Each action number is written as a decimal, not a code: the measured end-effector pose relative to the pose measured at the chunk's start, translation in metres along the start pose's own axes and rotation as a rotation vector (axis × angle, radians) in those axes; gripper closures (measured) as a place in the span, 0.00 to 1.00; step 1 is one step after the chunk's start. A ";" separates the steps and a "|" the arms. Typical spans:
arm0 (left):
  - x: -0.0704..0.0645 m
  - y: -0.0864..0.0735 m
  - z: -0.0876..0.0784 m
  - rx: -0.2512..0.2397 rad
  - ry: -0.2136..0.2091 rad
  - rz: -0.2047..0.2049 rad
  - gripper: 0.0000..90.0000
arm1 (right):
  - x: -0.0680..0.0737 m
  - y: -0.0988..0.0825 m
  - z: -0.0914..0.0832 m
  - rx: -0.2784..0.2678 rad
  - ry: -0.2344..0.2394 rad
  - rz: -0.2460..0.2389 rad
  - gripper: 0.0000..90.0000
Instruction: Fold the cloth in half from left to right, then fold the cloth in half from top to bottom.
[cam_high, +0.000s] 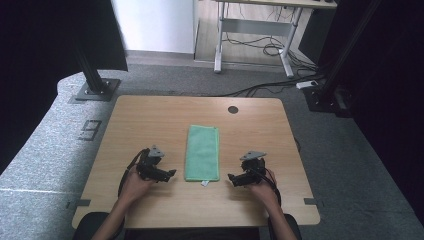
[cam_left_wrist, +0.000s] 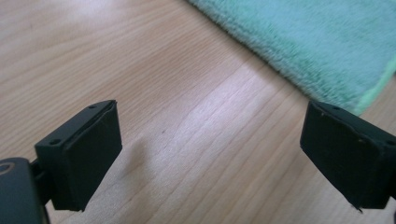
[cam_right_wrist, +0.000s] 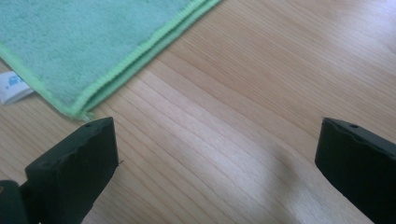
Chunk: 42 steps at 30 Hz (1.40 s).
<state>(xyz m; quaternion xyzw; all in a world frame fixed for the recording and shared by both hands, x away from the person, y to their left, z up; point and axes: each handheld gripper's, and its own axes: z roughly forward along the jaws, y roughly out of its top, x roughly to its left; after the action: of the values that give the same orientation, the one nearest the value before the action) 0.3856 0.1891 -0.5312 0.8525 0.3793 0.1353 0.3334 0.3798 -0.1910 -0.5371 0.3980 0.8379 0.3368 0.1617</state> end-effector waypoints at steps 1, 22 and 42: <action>0.001 -0.002 0.002 0.008 0.003 -0.005 0.05 | -0.002 -0.002 0.000 0.001 -0.004 0.007 0.00; 0.005 -0.009 0.016 0.016 0.015 0.005 0.00 | -0.014 -0.016 0.011 -0.031 -0.016 0.032 0.00; 0.005 -0.008 0.016 0.016 0.016 0.004 0.00 | -0.014 -0.016 0.012 -0.031 -0.016 0.033 0.00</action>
<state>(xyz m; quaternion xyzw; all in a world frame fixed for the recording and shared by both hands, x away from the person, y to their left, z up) 0.3924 0.1891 -0.5490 0.8548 0.3814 0.1398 0.3231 0.3861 -0.2040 -0.5564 0.4118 0.8246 0.3492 0.1689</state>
